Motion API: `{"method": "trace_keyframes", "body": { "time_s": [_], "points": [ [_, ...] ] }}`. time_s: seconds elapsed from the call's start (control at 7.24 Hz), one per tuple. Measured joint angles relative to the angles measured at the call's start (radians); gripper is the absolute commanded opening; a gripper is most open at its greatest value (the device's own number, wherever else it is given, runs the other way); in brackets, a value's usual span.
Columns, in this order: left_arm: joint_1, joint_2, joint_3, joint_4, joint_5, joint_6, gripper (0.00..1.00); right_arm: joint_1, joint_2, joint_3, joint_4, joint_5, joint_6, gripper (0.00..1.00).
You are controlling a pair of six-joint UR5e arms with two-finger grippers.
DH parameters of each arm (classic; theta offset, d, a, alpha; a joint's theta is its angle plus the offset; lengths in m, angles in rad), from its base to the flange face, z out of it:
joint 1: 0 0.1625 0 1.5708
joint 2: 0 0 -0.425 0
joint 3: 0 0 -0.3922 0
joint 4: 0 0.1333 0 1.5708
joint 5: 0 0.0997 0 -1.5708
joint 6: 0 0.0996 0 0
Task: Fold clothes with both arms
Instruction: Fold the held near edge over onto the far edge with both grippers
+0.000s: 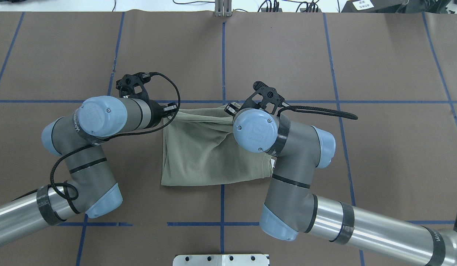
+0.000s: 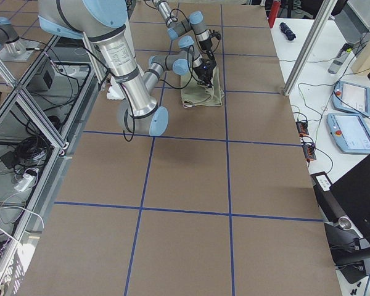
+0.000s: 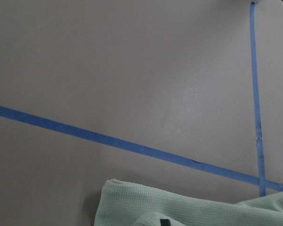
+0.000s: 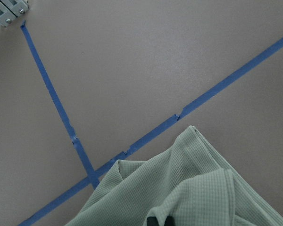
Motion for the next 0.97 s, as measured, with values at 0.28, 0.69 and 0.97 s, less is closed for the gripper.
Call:
{"method": "trace_keyframes", "body": {
  "time_s": [0.28, 0.69, 0.97],
  "points": [
    [0.000, 0.000, 0.004, -0.007, -0.001, 0.023, 1.00, 0.003, 0.015, -0.032, -0.001, -0.003, -0.035, 1.00],
    [-0.019, 0.008, -0.039, -0.010, -0.042, 0.171, 1.00, 0.016, 0.068, -0.037, -0.003, 0.043, -0.148, 1.00],
    [-0.035, 0.011, -0.047, -0.010, -0.084, 0.199, 1.00, -0.017, 0.066, -0.049, -0.007, 0.051, -0.169, 1.00]
  ]
}}
